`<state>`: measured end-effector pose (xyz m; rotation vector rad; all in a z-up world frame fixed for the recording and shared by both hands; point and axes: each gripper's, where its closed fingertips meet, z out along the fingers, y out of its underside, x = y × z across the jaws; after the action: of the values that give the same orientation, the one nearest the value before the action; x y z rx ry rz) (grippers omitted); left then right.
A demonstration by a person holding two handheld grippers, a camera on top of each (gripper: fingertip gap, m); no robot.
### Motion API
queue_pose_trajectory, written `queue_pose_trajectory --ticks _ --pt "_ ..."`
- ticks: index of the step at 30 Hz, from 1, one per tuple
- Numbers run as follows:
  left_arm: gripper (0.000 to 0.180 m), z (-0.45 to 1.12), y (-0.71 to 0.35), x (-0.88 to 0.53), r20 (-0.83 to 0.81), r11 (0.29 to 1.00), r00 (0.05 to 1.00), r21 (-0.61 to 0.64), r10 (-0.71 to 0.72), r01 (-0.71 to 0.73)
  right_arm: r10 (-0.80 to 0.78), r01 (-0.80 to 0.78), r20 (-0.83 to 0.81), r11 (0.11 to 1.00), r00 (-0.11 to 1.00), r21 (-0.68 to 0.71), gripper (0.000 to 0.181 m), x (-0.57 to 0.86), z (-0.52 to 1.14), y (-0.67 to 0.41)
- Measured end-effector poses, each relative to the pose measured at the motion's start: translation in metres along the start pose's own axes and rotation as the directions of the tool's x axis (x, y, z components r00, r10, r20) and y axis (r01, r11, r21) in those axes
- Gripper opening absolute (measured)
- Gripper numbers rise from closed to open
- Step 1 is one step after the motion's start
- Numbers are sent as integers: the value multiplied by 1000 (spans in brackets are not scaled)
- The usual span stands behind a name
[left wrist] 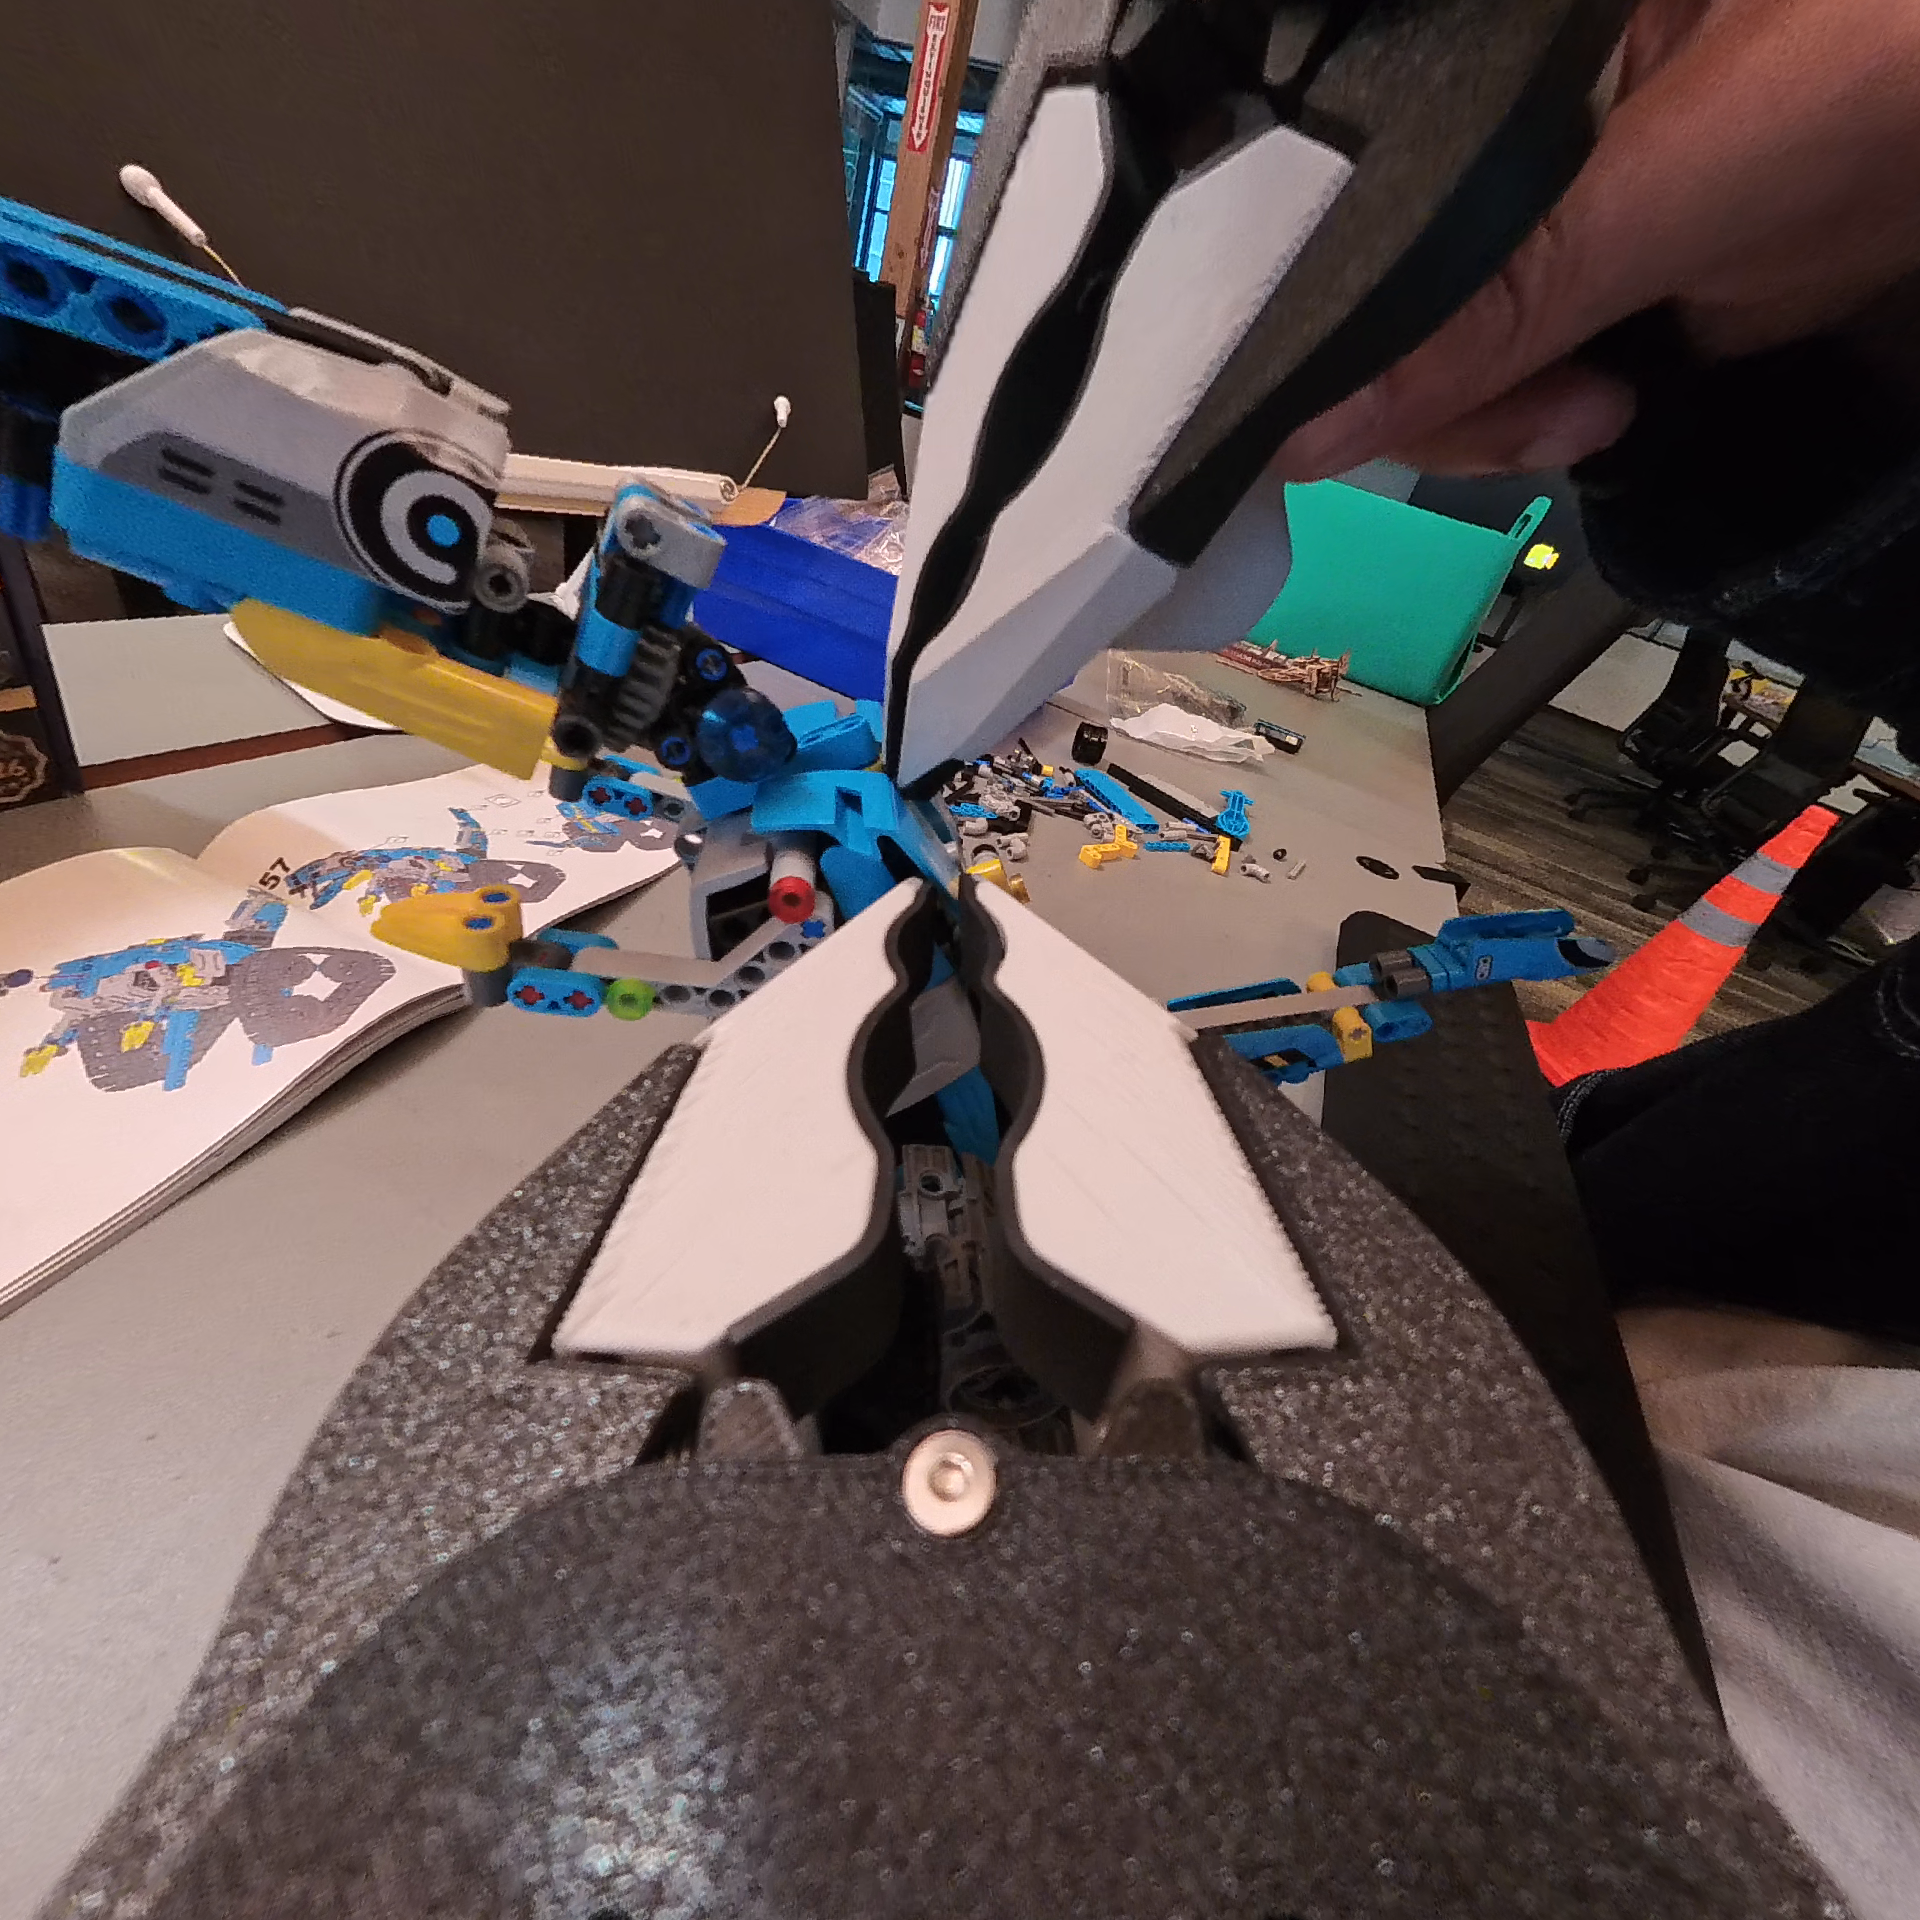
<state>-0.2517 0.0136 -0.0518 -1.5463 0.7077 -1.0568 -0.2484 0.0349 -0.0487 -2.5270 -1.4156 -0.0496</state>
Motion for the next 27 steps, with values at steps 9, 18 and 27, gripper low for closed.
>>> queue_pose_trajectory --ticks 9,18,27 --pt "2 0 0 0 -6 1000 1000 3 -8 8 -74 74 -26 997 997 -1 0 0 -1 0" --pt "2 0 -1 0 -10 1000 1000 6 -12 12 -84 84 -6 996 996 -6 0 -5 -3 7" --pt "2 0 -1 0 -10 1000 1000 5 -13 13 1 8 -37 971 999 240 4 3 -15 -7"
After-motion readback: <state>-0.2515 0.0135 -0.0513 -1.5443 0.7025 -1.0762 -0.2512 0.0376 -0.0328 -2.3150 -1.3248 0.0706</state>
